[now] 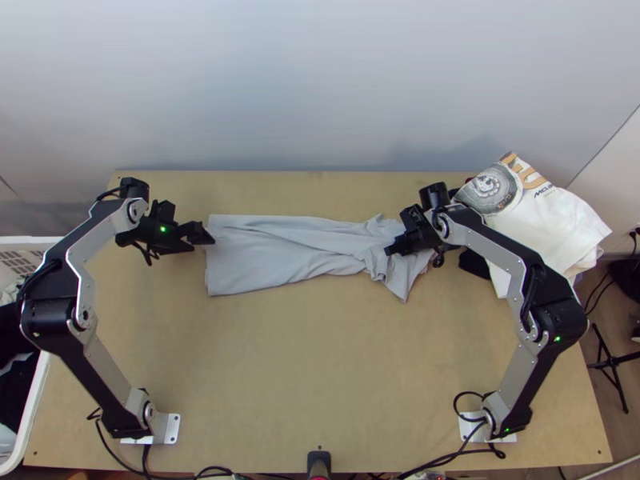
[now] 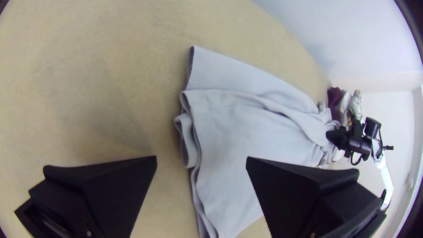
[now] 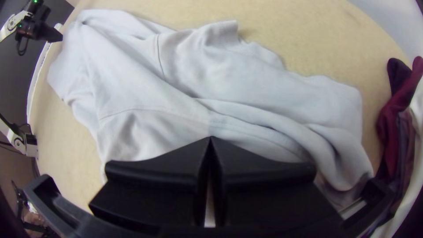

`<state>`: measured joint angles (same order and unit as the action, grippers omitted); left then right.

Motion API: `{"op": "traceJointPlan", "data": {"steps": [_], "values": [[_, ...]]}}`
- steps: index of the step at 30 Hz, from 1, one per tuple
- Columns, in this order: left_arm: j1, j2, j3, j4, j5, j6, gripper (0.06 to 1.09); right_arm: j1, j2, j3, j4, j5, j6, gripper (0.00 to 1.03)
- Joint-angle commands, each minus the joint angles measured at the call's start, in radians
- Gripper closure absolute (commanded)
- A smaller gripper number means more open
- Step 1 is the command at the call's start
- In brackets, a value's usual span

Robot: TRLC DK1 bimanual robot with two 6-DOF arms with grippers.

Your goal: Fold the t-shirt

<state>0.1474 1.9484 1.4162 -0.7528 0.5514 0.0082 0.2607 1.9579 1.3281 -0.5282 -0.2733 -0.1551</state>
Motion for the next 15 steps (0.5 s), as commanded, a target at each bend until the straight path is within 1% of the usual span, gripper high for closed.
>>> {"op": "traceJointPlan", "data": {"steps": [1,9,15], "values": [[-0.003,0.04,0.017,0.035,0.093,-0.063,0.11,-0.001,0.003,-0.003,0.004,0.006,-0.008,1.0],[-0.043,0.061,0.01,0.04,0.093,-0.051,0.11,-0.003,0.004,-0.001,0.004,0.008,-0.009,1.0],[-0.062,0.075,0.006,0.058,0.094,-0.062,0.11,-0.003,0.004,-0.004,0.004,0.008,-0.011,1.0]]}}
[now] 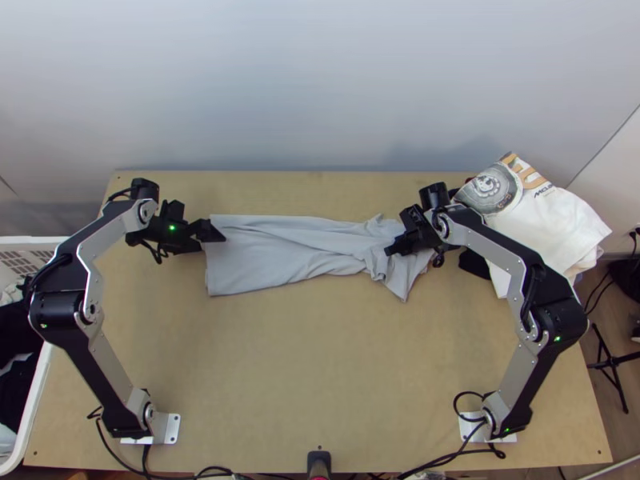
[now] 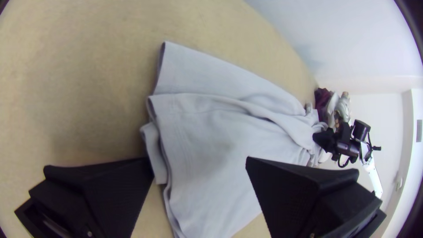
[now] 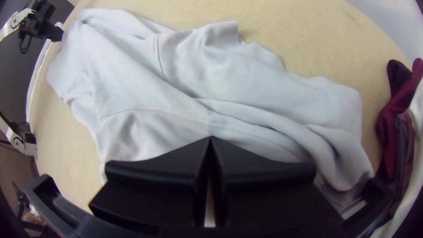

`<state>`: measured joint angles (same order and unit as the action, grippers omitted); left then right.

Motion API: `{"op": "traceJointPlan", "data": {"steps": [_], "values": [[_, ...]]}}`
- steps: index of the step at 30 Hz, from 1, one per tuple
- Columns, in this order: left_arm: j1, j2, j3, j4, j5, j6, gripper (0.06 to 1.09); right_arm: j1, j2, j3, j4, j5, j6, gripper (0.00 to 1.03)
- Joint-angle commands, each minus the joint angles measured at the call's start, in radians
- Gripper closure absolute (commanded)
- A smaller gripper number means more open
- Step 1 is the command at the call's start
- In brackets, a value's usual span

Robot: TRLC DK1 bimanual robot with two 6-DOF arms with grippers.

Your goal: Fold the t-shirt

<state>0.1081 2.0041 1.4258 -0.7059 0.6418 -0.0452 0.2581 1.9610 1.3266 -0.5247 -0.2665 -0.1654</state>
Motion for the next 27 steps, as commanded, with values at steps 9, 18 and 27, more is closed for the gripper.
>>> {"op": "traceJointPlan", "data": {"steps": [9,18,27], "values": [[-0.074,0.022,0.025,0.011,0.038,-0.059,0.14,0.004,0.003,-0.012,0.0,0.003,0.0,1.0],[-0.16,0.107,0.097,0.026,-0.028,-0.125,0.53,0.009,-0.004,-0.026,-0.006,0.003,0.0,1.0],[-0.094,0.113,0.105,0.031,-0.028,-0.157,1.04,0.043,-0.043,0.002,-0.035,0.003,0.014,1.0]]}}
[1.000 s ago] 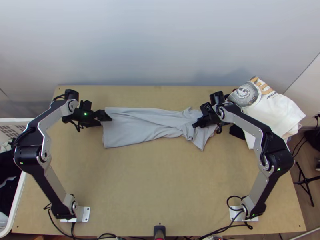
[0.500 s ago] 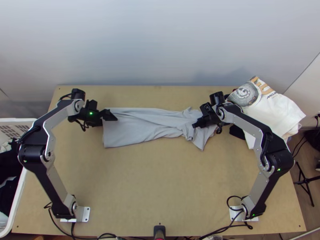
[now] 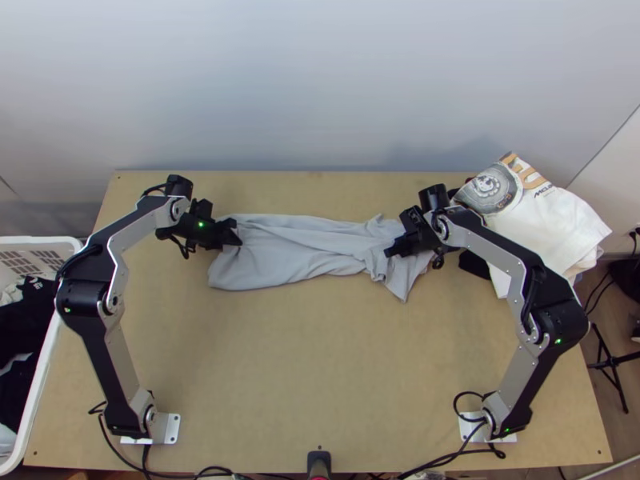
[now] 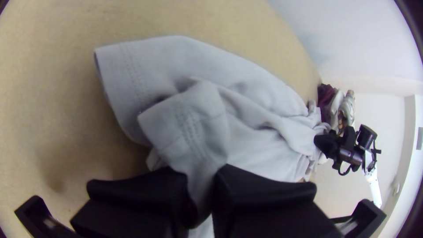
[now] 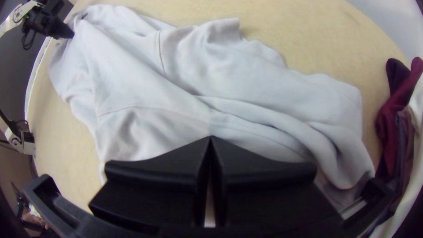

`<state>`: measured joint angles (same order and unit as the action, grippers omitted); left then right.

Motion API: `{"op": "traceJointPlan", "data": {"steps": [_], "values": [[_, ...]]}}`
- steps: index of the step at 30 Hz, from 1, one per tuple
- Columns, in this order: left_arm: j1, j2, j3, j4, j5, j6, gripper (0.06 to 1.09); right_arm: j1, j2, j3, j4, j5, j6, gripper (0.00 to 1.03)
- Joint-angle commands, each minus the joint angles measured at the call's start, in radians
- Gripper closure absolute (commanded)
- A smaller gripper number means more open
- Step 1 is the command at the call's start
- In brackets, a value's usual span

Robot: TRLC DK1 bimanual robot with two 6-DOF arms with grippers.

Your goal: Fold the t-shirt

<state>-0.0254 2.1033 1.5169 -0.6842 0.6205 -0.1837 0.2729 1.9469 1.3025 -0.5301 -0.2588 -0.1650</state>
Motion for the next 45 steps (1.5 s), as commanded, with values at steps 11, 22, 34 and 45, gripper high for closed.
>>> {"op": "traceJointPlan", "data": {"steps": [11,22,34,45], "values": [[0.154,-0.06,-0.038,-0.043,0.053,0.032,1.05,0.127,-0.029,0.064,-0.038,-0.005,0.016,1.0],[0.255,-0.089,-0.055,-0.144,0.053,0.162,1.05,0.212,-0.008,0.118,-0.045,-0.005,0.041,1.0],[0.332,-0.072,0.016,-0.244,0.051,0.247,1.05,0.149,0.017,0.185,-0.084,-0.005,0.025,1.0],[0.271,-0.1,0.065,-0.293,0.056,0.208,1.05,0.135,0.106,0.199,-0.057,-0.003,0.024,1.0]]}}
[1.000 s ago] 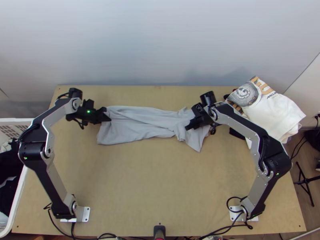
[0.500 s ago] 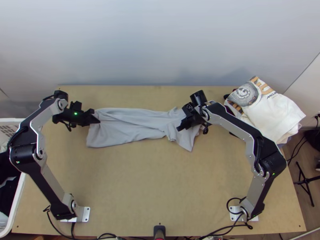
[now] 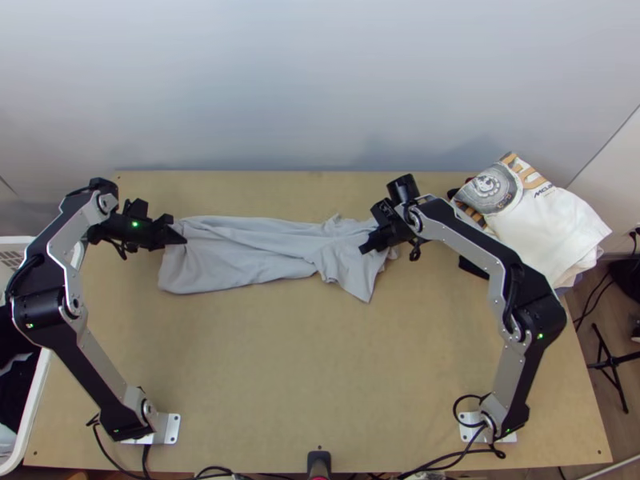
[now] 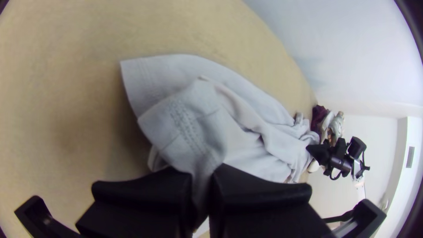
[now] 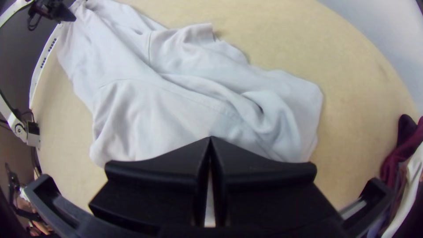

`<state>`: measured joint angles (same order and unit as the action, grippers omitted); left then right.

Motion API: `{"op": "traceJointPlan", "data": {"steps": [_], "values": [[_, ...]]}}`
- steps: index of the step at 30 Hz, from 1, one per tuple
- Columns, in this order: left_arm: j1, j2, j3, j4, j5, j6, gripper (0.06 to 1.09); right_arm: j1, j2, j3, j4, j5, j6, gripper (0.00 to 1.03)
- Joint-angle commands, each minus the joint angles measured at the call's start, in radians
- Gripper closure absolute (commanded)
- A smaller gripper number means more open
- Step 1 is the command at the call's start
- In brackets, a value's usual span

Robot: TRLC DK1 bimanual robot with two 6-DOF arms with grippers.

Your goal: Fold the t-shirt

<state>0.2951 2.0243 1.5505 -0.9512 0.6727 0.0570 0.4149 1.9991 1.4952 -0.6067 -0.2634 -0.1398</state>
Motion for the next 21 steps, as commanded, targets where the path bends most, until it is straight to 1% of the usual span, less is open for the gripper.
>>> {"op": "traceJointPlan", "data": {"steps": [1,3,8,9,12,14,18,21], "values": [[-0.068,-0.026,0.042,-0.032,0.007,-0.054,1.05,-0.005,0.064,0.008,0.019,0.001,-0.001,1.0],[-0.106,-0.035,0.066,-0.041,0.021,-0.085,1.05,-0.005,0.081,0.005,0.028,0.001,-0.001,1.0],[-0.217,-0.042,0.154,-0.077,0.022,-0.138,1.05,-0.007,0.099,0.013,0.031,0.001,0.0,1.0],[-0.241,-0.039,0.178,-0.083,0.033,-0.155,1.05,-0.007,0.101,0.013,0.031,0.001,0.002,1.0],[-0.303,0.007,0.273,-0.116,0.114,-0.224,1.05,-0.004,0.112,0.013,0.031,0.001,-0.001,1.0],[-0.356,0.034,0.341,-0.155,0.12,-0.227,1.05,-0.004,0.113,0.014,0.031,0.001,-0.001,1.0],[-0.456,0.053,0.413,-0.159,0.12,-0.241,1.05,-0.005,0.098,0.02,0.018,0.0,0.008,1.0],[-0.522,0.056,0.439,-0.149,0.12,-0.243,1.05,0.001,0.035,0.017,0.001,0.0,0.008,1.0]]}}
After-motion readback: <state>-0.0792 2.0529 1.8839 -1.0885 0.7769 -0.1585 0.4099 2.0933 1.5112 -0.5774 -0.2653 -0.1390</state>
